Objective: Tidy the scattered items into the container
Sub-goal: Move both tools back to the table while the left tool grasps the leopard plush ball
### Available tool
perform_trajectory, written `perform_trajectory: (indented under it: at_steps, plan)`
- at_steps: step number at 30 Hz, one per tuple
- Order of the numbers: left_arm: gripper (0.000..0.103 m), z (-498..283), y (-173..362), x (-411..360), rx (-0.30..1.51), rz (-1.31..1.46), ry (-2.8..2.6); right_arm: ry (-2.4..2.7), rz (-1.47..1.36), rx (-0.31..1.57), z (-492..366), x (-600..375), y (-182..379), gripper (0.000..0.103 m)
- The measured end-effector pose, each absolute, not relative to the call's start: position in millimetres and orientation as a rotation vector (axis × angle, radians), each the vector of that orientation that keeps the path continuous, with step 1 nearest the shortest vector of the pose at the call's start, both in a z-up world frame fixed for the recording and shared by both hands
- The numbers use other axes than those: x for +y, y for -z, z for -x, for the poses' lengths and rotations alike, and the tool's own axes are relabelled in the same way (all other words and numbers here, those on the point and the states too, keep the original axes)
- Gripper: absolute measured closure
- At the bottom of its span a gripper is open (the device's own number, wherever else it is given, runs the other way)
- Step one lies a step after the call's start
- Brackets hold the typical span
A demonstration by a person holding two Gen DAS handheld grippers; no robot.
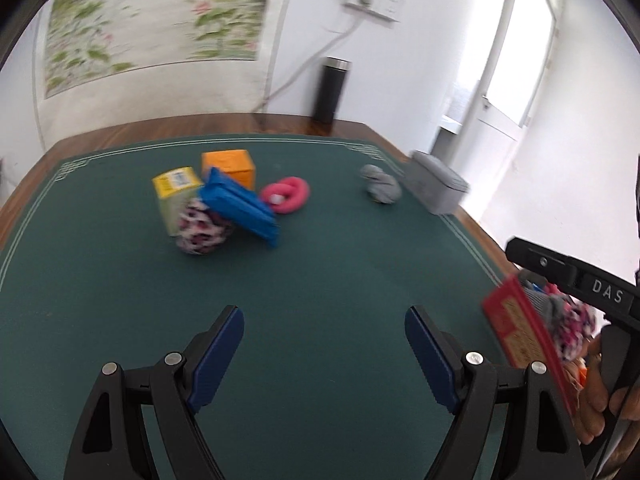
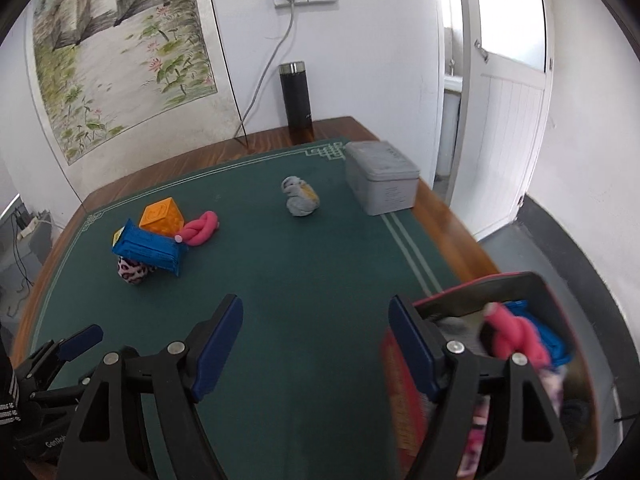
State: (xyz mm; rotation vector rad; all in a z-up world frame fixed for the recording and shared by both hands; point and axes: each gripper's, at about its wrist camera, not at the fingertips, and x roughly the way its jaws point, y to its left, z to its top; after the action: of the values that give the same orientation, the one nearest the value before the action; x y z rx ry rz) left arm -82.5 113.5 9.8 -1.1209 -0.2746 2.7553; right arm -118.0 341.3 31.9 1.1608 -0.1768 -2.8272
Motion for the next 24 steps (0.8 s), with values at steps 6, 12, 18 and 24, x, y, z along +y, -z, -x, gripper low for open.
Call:
perform_trajectory:
  at_steps: [6, 12, 18, 24]
  plan:
    - [0.019, 111.5, 1.5, 52.3, -0.378, 1.149, -2.848, 2.814, -1.178, -0.24, 159.6, 316.3, -11.0, 0.024]
    - [0.019, 138.3, 19.5, 18.6, -0.397, 1.213, -2.909, 2.829, -1.192, -0.264, 195.6, 305.0, 14.9, 0.024]
    - [0.019, 169.3, 32.4, 23.5, -0.27, 1.206, -2.862, 2.827, -1.222, -0.247, 223.4, 293.5, 38.5, 0.024]
    - [0.019, 202.6, 44.4, 34.2, -0.189, 1.221, -2.809, 2.823, -1.223, -0.191, 223.5, 289.0, 47.5, 0.024]
